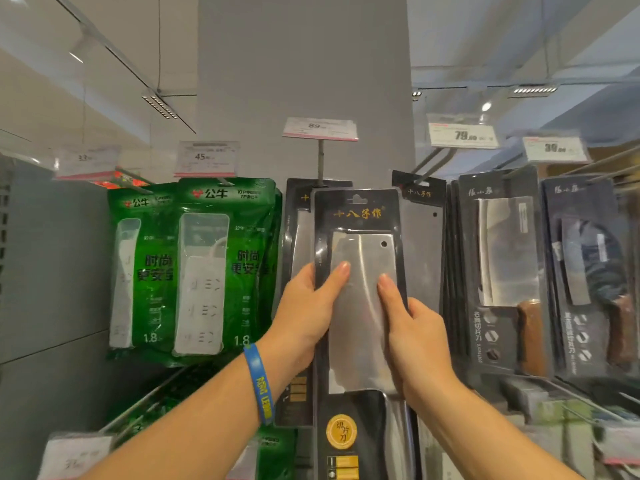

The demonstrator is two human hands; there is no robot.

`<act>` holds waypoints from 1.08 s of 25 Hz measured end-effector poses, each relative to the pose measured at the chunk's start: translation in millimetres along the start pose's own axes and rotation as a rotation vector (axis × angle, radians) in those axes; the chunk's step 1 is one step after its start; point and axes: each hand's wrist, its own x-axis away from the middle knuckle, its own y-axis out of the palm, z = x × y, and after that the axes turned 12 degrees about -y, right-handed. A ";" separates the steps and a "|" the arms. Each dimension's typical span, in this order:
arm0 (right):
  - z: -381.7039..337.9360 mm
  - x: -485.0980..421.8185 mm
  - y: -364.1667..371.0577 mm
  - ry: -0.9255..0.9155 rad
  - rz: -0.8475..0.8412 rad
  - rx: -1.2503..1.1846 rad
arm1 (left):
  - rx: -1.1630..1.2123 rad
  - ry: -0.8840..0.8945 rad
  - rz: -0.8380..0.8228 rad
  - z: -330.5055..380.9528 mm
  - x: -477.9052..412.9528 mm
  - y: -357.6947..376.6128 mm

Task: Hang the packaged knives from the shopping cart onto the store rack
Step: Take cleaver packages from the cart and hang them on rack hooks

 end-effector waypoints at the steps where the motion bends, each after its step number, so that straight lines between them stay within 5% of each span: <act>1: -0.3 4.7 3.6 0.002 -0.041 0.032 | -0.018 0.043 0.059 -5.3 1.5 -5.0; 4: -14.8 3.1 11.9 -0.084 -0.112 0.202 | -0.095 0.143 0.155 -17.6 4.7 -21.0; 14: -151.5 -101.4 38.9 -0.904 -0.267 0.602 | -0.166 0.285 0.257 28.9 -7.9 -47.7; 19: -157.9 -108.8 45.7 -0.933 -0.260 0.787 | -0.221 0.312 0.295 41.9 -12.3 -49.4; 27: -138.5 -118.8 44.4 -0.947 -0.289 0.713 | -0.252 0.293 0.245 40.0 -24.9 -57.2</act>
